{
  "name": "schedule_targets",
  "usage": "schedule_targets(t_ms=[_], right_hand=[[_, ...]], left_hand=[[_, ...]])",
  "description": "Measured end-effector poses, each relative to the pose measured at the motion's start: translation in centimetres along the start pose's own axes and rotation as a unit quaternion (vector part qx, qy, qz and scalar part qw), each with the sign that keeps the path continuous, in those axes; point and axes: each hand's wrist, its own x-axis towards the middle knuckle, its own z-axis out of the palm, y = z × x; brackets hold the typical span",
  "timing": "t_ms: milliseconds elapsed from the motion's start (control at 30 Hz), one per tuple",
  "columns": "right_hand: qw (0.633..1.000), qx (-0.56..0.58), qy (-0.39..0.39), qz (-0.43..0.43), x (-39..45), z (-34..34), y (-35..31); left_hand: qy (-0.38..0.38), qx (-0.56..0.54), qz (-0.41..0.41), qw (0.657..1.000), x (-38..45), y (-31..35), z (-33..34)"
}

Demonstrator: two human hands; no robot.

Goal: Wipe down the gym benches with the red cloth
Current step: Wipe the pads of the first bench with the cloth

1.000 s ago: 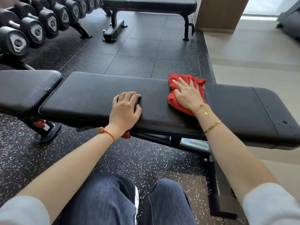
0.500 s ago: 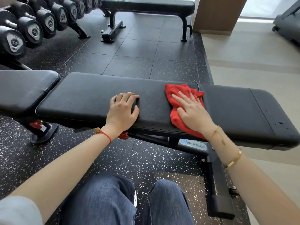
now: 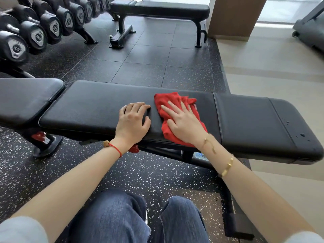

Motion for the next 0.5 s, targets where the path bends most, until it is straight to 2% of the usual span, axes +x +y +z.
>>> schedule_targets(t_ms=[133,367,500], right_hand=[[1.0,0.011,0.013,0.009,-3.3,-0.8,2.7],[0.988,0.002,-0.004,0.152,2.1,-2.1,6.5],[0.991,-0.016,-0.022,0.13,5.4,-1.3,3.5]], left_hand=[[-0.008,-0.003,0.007,1.0,-0.1,-0.3,-0.1],[-0.009,-0.009,-0.002,1.0,-0.1,0.2,-0.1],[-0.002,-0.008,-0.005,1.0,-0.1,0.2,-0.2]])
